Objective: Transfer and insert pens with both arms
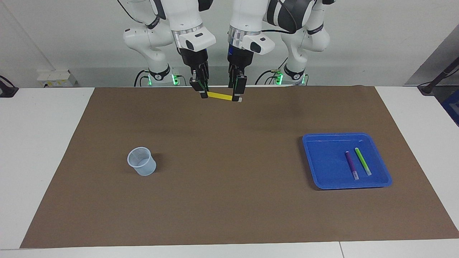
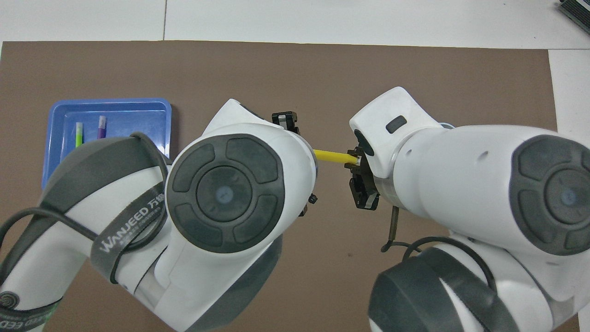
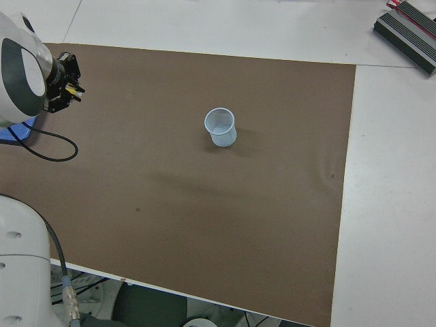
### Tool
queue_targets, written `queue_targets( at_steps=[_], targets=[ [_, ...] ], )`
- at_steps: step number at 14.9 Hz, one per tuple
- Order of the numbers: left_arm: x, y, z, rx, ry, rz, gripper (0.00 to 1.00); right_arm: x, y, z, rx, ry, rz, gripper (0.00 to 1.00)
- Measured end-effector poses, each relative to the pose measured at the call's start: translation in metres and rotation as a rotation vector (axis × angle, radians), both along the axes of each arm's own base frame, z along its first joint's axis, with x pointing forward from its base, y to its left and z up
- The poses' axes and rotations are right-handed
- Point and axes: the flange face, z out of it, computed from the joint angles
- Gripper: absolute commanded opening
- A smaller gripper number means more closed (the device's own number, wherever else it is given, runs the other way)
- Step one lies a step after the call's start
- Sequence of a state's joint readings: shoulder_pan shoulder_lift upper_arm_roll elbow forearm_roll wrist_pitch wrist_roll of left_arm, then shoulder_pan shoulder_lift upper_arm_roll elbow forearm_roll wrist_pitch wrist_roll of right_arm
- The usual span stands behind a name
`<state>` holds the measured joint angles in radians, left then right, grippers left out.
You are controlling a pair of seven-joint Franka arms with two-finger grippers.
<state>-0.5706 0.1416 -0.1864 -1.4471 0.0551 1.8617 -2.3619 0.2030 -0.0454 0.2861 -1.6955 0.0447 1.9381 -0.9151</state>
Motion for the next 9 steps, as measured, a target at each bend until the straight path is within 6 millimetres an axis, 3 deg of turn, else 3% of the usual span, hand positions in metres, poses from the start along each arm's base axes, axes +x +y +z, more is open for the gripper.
queue_targets(
  at_steps=[5,9],
  targets=[
    [0.002,0.002,-0.002,0.014,-0.002,-0.035,1.00,0.002,-0.005,-0.001,-0.005,0.010,-0.009,0.00],
    [0.014,0.016,-0.001,0.016,-0.015,-0.031,1.00,0.009,-0.027,-0.005,-0.026,0.046,-0.047,0.00]
  ],
)
